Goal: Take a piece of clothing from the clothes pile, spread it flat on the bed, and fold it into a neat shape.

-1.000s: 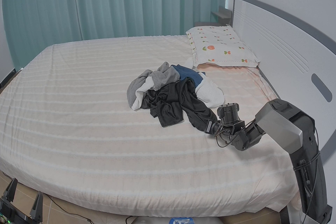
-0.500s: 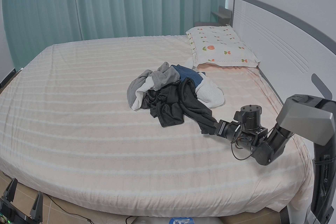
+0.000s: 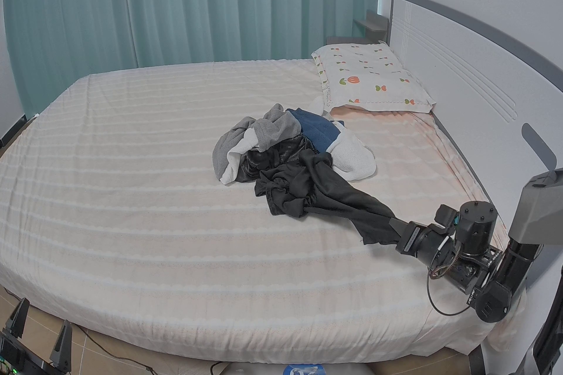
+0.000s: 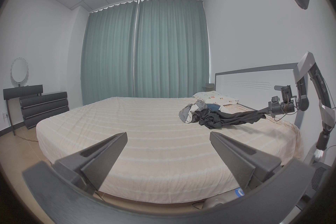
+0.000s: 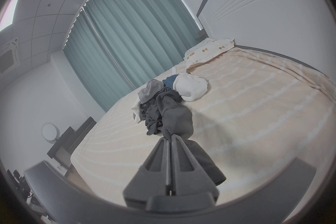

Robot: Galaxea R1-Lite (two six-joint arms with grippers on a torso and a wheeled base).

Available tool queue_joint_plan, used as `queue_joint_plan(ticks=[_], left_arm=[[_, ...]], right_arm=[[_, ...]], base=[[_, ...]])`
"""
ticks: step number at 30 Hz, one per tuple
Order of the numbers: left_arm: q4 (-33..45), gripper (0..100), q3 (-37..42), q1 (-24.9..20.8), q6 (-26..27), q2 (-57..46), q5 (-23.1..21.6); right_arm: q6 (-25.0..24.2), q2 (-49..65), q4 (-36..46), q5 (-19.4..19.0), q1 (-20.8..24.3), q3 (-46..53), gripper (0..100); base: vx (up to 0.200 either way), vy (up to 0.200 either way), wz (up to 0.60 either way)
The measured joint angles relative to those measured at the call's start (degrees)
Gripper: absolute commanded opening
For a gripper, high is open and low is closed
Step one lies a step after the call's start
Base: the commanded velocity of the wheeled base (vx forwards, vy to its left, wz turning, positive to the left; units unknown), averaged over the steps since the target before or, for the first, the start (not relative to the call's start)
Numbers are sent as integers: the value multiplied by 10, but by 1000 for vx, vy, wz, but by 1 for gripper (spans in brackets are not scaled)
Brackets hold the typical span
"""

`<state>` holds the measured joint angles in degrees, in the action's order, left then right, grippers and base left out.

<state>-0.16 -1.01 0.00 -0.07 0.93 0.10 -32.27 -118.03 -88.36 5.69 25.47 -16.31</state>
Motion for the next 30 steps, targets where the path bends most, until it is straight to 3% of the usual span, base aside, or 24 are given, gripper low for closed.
queue_joint_plan(ticks=[10,19,25,30], left_arm=[[-18,100,0,0,11,0,-16],[-47,100,-70,-4,-23,40,-78],[-123,100,-92,-11,-14,191,-107],[-198,100,-101,-30,-8,318,-99]], right_arm=[[0,84,-6,22,48,39,0],[-2,107,-6,22,60,40,0],[-2,108,-6,24,68,41,0],[-3,110,-6,27,66,47,0]], base=[[0,0,0],[0,0,0],[0,0,0],[0,0,0]])
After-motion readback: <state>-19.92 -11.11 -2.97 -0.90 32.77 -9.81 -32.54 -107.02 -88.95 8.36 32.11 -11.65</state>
